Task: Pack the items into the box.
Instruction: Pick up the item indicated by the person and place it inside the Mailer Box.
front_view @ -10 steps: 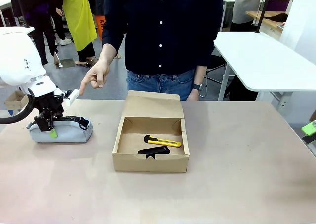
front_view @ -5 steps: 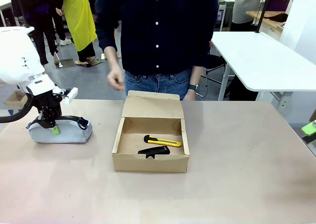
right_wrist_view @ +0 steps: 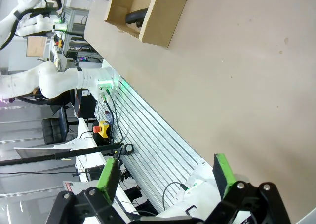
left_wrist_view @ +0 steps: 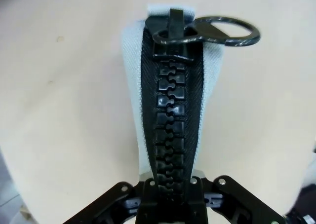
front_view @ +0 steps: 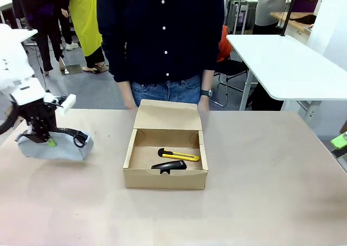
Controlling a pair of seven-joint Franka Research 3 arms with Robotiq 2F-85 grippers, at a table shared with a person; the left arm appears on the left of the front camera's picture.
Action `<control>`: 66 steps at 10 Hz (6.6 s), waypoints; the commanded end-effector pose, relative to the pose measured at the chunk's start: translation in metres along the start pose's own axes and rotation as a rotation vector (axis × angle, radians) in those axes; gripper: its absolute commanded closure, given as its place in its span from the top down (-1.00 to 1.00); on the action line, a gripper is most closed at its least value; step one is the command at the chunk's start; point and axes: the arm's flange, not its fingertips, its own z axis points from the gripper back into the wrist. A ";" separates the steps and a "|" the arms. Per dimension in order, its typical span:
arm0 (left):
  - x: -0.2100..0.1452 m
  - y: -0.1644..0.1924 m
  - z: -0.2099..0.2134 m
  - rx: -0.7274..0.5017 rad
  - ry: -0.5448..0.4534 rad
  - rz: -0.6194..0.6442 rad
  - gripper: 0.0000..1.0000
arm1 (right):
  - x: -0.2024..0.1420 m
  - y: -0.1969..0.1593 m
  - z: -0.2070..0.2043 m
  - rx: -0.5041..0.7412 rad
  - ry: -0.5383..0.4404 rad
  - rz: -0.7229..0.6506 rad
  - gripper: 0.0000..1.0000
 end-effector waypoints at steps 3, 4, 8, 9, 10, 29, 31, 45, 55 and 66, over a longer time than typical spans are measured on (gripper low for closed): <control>0.015 -0.132 0.078 0.224 0.139 -0.093 -1.00 | -0.002 -0.002 0.003 -0.003 0.013 0.017 1.00; 0.010 -0.154 0.066 0.249 0.114 -0.167 -1.00 | -0.002 -0.002 0.003 -0.003 0.013 0.017 1.00; 0.012 -0.092 0.073 0.169 0.107 -0.066 -1.00 | -0.002 -0.002 0.003 -0.003 0.013 0.017 1.00; 0.012 -0.092 0.073 0.169 0.107 -0.066 -1.00 | -0.002 -0.002 0.003 -0.003 0.013 0.017 1.00; 0.011 -0.100 0.067 0.167 0.099 -0.084 -0.85 | -0.002 -0.002 0.003 -0.003 0.013 0.017 1.00; 0.370 -0.007 -0.006 0.081 0.062 0.030 -0.85 | -0.002 -0.002 0.003 -0.003 0.013 0.017 1.00; 0.362 0.002 -0.022 0.021 0.021 0.046 -0.85 | -0.002 -0.002 0.003 -0.003 0.013 0.017 1.00; 0.349 0.002 -0.034 -0.029 0.007 0.064 0.96 | -0.002 -0.002 0.003 -0.003 0.013 0.017 1.00; 0.154 -0.068 0.103 -0.328 -0.808 0.526 1.00 | -0.002 -0.002 0.003 -0.003 0.013 0.017 1.00; -0.042 -0.117 0.090 -0.492 -1.231 0.666 1.00 | -0.002 -0.002 0.003 -0.003 0.013 0.017 1.00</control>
